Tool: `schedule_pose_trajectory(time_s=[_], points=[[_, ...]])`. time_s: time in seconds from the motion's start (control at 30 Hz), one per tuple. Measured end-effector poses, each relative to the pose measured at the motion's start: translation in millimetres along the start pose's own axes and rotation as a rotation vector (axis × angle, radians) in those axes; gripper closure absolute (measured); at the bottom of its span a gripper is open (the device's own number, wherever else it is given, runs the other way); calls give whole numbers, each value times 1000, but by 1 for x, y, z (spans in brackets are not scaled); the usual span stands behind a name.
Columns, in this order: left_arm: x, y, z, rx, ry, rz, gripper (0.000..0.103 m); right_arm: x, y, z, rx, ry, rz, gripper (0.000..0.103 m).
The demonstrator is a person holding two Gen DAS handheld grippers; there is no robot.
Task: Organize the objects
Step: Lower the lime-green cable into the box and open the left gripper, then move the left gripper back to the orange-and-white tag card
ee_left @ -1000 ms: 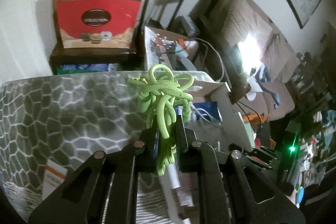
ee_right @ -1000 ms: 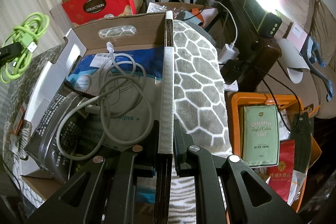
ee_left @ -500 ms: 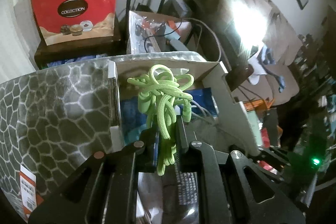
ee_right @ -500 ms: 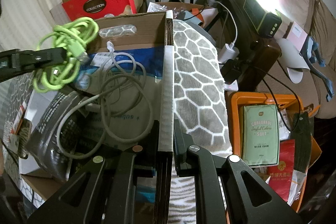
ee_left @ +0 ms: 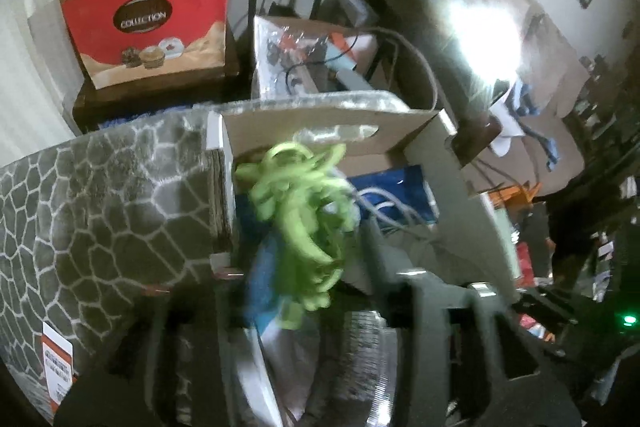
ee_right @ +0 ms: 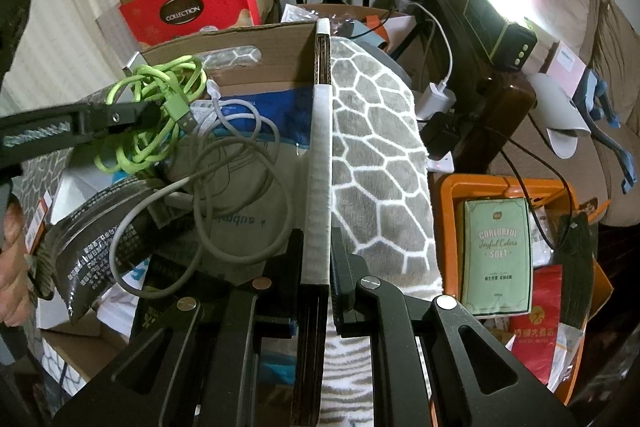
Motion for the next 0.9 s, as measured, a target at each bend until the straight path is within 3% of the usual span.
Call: schedule_pose_trajectory(time_s=[0.07, 0.33, 0.53, 0.9], points=[[10, -1, -2, 4, -15, 13, 45, 0, -1, 0, 1, 0, -1, 93], [54, 14, -7, -6, -68, 0, 36, 0, 0, 0, 1, 0, -1, 93], [82, 46, 4, -19, -92, -83, 12, 0, 0, 1, 0, -1, -2, 93], [118, 131, 53, 38, -69, -153, 8, 0, 0, 1, 0, -1, -1, 93]])
Point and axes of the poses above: each gripper's, at about its wrist camera, not at the fingertips, and x roughly against the way its jaws point, y to its left, z to its underside, the point moved 9 cm from there along -x, roughly the way its jaws point, and after that the axes turned 3 degrees about -z, right-handed, at the moved point
